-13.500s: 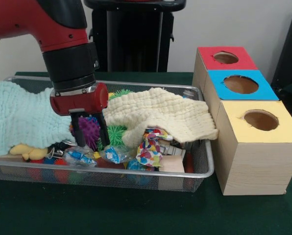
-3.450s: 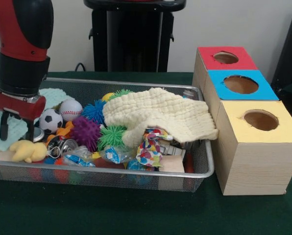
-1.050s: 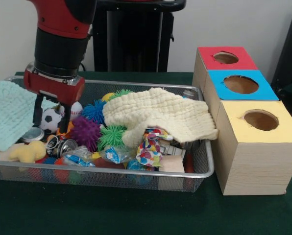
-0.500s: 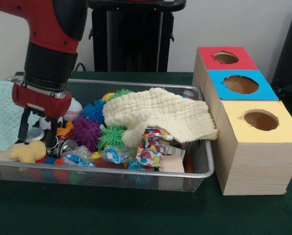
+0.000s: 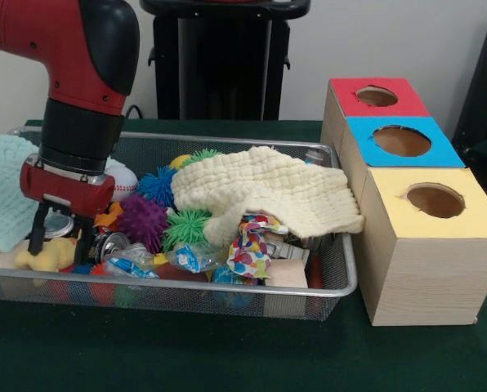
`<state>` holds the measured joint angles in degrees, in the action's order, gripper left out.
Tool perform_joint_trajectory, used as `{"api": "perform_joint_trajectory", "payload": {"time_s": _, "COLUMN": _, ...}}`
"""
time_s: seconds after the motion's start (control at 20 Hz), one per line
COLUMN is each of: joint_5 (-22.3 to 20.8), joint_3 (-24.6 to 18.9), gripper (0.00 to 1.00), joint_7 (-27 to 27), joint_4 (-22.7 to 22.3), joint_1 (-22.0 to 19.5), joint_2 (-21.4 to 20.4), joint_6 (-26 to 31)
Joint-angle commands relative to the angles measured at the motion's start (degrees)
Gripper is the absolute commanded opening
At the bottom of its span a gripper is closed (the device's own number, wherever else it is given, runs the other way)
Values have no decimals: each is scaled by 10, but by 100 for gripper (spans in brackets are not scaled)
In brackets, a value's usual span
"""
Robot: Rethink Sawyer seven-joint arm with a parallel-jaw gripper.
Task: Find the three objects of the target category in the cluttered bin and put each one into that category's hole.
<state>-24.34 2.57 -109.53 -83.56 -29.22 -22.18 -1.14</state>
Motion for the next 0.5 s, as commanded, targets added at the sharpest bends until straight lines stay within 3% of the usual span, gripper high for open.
{"api": "perform_joint_trajectory", "payload": {"time_s": 0.05, "joint_5": 23, "joint_3": 12, "gripper": 100, "joint_7": -76, "joint_4": -26, "joint_1": 1, "joint_2": 55, "joint_6": 43}}
{"api": "perform_joint_trajectory", "payload": {"time_s": 0.5, "joint_5": 42, "joint_3": 38, "gripper": 100, "joint_7": -73, "joint_4": -26, "joint_1": 15, "joint_2": 57, "joint_6": 65}}
